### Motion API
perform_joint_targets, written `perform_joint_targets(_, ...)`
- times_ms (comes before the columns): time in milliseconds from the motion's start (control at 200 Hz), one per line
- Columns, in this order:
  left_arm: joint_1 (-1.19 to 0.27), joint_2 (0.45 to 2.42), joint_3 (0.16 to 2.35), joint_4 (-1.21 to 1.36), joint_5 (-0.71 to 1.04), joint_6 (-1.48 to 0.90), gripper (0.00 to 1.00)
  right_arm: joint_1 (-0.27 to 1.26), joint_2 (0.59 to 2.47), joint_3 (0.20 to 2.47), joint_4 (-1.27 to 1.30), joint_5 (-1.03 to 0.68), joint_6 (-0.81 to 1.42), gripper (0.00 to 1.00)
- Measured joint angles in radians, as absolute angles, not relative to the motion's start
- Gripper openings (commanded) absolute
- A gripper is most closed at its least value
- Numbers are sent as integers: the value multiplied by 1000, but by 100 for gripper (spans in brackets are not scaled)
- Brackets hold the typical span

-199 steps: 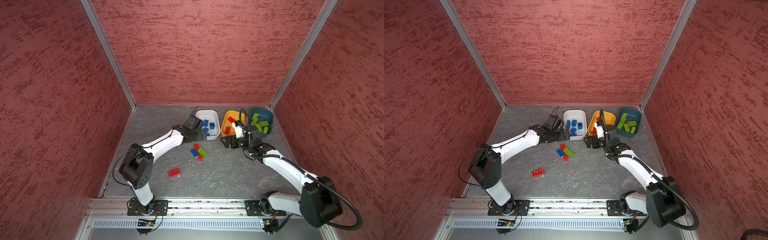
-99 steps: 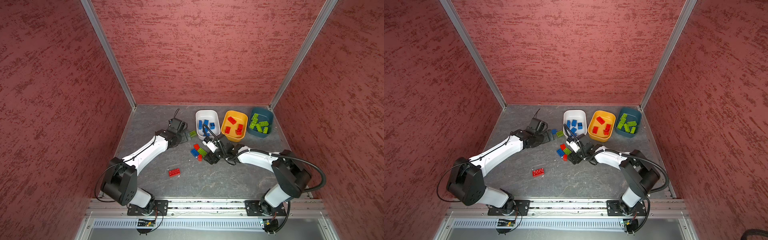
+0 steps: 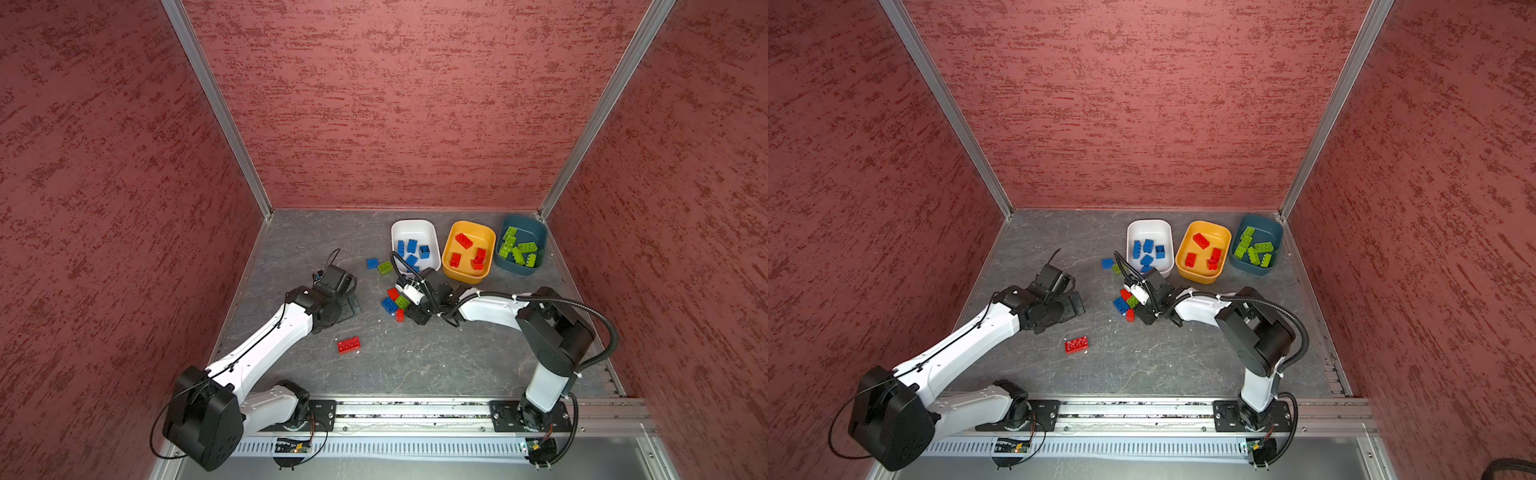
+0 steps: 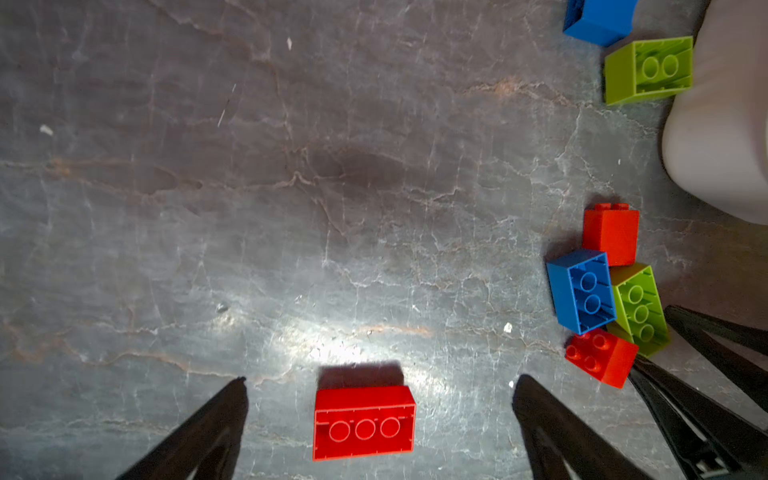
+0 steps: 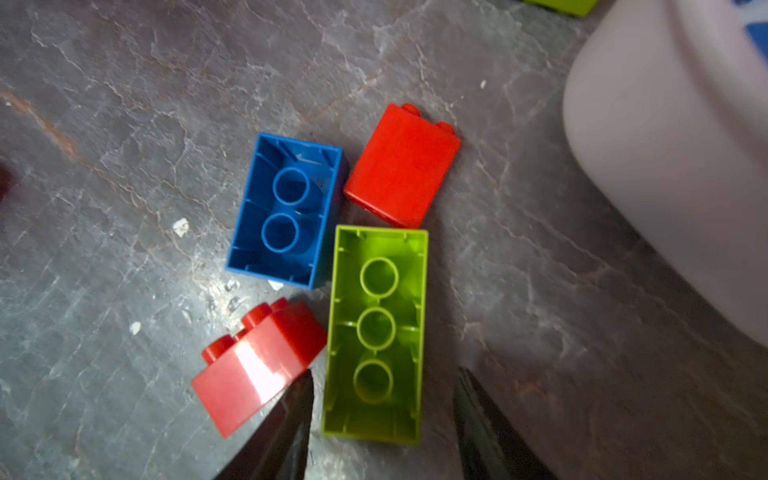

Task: Sort the legos into containers by color
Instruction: 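Lower the right gripper onto a lime-green brick while the left gripper moves out, then carry the green brick to the teal tub while the left gripper grasps a red brick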

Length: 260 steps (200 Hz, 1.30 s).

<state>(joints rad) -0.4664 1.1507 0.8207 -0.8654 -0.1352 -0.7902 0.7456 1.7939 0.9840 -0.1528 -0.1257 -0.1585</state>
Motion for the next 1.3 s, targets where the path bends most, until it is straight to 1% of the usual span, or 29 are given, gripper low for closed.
perform_joint_targets(190, -481, 1105, 740, -895, -97, -830, 100, 752, 1820, 1001, -133, -123, -171, 37)
perform_joint_targets(341, -493, 1105, 699, -929, -68, -822, 100, 752, 1820, 1001, -120, -117, -173, 30)
perform_joint_targets(516, -531, 1109, 676, -942, -31, -796, 100, 752, 1790, 989, -107, -97, -173, 24)
perform_joint_targets(601, -543, 1121, 671, -937, -23, -794, 99, 752, 1753, 969, -89, -81, -172, 23)
perform_joint_targets(771, -578, 1126, 671, -911, -24, -800, 100, 717, 1583, 896, -68, -56, -138, 23)
perform_joint_targets(811, -584, 1126, 670, -907, -24, -802, 99, 681, 1527, 878, -58, -56, -123, 23)
perform_joint_targets(871, -592, 1126, 669, -897, -24, -805, 100, 585, 1437, 850, -40, -64, -84, 24)
perform_joint_targets(957, -603, 1128, 664, -886, -23, -808, 100, 392, 1336, 832, -14, -63, -20, 25)
perform_joint_targets(1042, -615, 1146, 662, -878, -25, -808, 100, 198, 1298, 832, 9, -59, 46, 25)
perform_joint_targets(1167, -633, 1192, 662, -872, -36, -807, 100, -25, 1350, 860, -7, -39, 132, 26)
perform_joint_targets(1262, -640, 1222, 662, -866, -39, -804, 99, -130, 1456, 926, -39, -36, 176, 29)
perform_joint_targets(1302, -645, 1235, 662, -861, -39, -803, 100, -162, 1509, 963, -54, -35, 189, 32)
